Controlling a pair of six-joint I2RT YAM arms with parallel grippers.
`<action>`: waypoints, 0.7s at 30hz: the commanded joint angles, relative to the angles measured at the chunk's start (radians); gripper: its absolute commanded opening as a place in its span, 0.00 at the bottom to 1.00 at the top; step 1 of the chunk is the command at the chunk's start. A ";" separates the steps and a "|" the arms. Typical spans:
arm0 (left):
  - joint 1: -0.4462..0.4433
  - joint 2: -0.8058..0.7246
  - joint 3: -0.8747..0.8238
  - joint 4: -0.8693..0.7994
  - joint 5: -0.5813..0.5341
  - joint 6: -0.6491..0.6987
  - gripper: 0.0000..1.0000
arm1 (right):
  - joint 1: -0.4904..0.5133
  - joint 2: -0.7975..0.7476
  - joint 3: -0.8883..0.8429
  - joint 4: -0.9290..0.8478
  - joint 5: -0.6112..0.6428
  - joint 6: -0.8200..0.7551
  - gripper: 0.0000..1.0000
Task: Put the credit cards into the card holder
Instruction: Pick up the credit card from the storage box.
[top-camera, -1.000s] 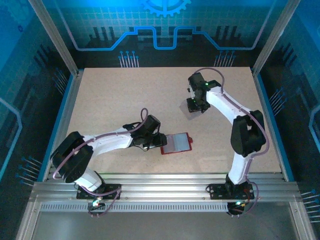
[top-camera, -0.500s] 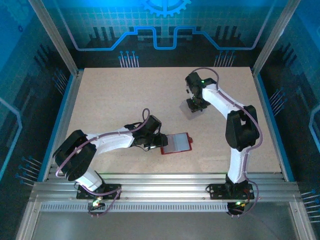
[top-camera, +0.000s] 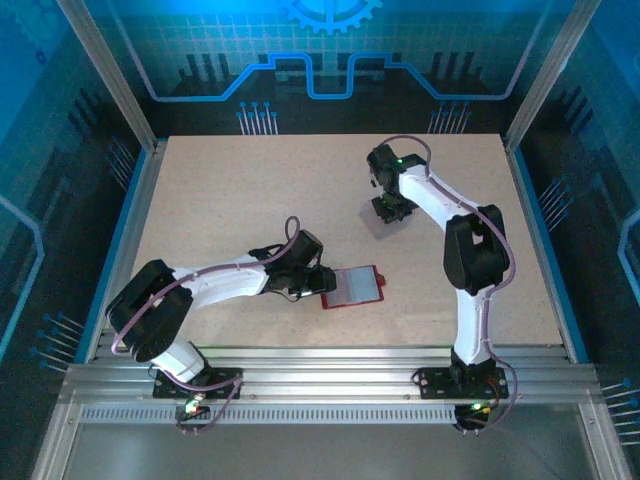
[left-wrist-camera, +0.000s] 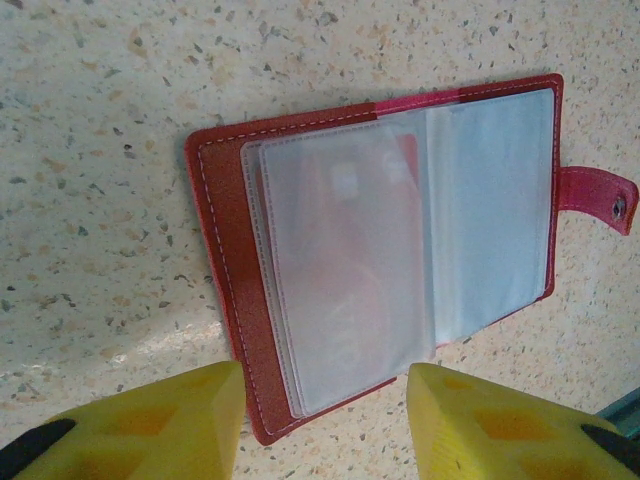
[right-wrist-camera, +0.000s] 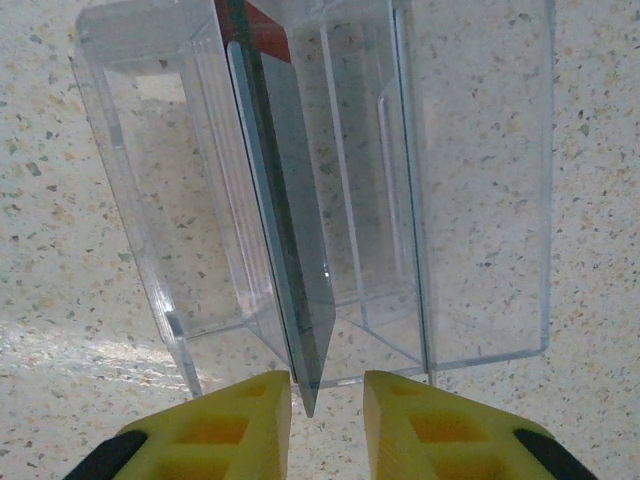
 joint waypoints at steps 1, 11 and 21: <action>0.008 -0.003 0.008 -0.005 0.022 0.016 0.48 | 0.003 0.017 0.023 -0.030 -0.014 -0.017 0.27; 0.014 -0.009 0.000 -0.006 0.022 0.012 0.48 | 0.004 0.038 0.039 -0.039 -0.018 -0.023 0.22; 0.020 -0.009 0.002 -0.007 0.024 0.012 0.47 | 0.003 0.039 0.040 -0.050 -0.023 -0.023 0.18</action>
